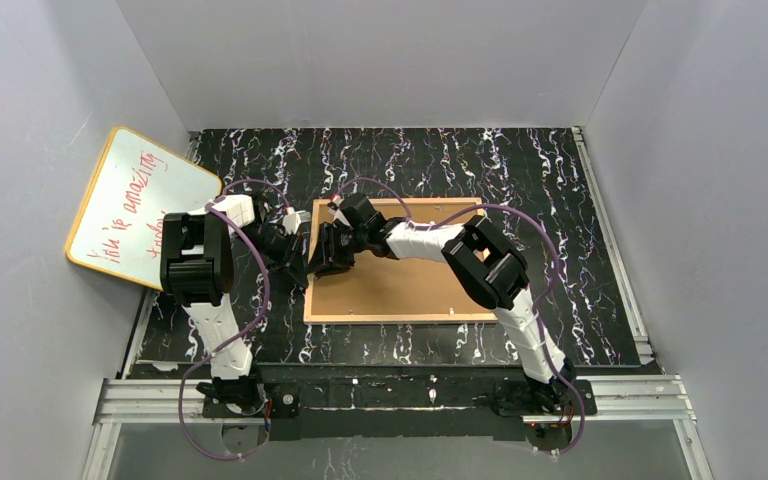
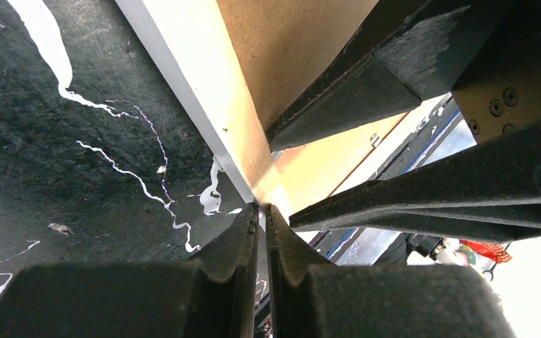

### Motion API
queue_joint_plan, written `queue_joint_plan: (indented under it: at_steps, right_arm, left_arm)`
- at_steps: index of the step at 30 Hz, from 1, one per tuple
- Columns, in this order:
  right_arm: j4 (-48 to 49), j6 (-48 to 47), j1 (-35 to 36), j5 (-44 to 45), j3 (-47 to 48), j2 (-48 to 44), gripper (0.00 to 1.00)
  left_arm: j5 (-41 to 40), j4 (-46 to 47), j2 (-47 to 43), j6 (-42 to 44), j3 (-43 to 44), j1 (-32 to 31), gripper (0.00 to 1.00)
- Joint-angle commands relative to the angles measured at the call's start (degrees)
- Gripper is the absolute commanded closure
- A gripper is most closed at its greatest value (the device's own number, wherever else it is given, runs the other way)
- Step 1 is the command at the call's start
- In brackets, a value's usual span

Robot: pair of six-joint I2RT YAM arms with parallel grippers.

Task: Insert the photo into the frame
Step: Install the photo frame at the center of the board, then adjust the photo frame at the center of the board.

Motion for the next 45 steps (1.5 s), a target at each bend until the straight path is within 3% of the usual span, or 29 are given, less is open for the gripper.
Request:
queue_joint_plan:
  at_steps: [1, 7, 12, 20, 26, 36, 45]
  right_arm:
    - [-2.76, -2.1, -0.03, 0.36, 2.67, 0.35, 0.53]
    - [-3.65, -3.21, -4.78, 2.14, 2.7, -6.59, 0.43]
    - [-3.42, -3.74, -12.75, 4.34, -5.34, -18.45, 0.29]
    - [-13.42, -8.25, -29.7, 21.53, -23.9, -38.25, 0.05]
    - [-16.86, -8.31, -41.26, 25.54, -34.42, -45.17, 0.02]
    - [-14.18, -8.39, -43.43, 23.35, -38.38, -38.87, 0.02]
    - [-10.6, -7.37, -41.53, 9.77, -27.9, -23.91, 0.05]
  left_arm:
    - [-3.79, 1.51, -0.21, 2.24, -1.25, -0.82, 0.94]
    - [-4.34, -2.26, -1.23, 4.67, 1.98, -0.65, 0.94]
    - [-6.12, -6.57, -1.64, 8.89, 5.41, 2.19, 0.92]
    - [-7.56, -4.86, -4.88, 12.4, -1.97, 0.79, 0.9]
    - [-10.97, -1.93, -7.5, 12.53, -6.4, -3.64, 0.9]
    - [-14.36, -0.04, -10.18, 12.12, -9.95, -10.62, 0.9]
    - [-13.04, 0.4, -9.59, 10.54, -9.93, -17.9, 0.89]
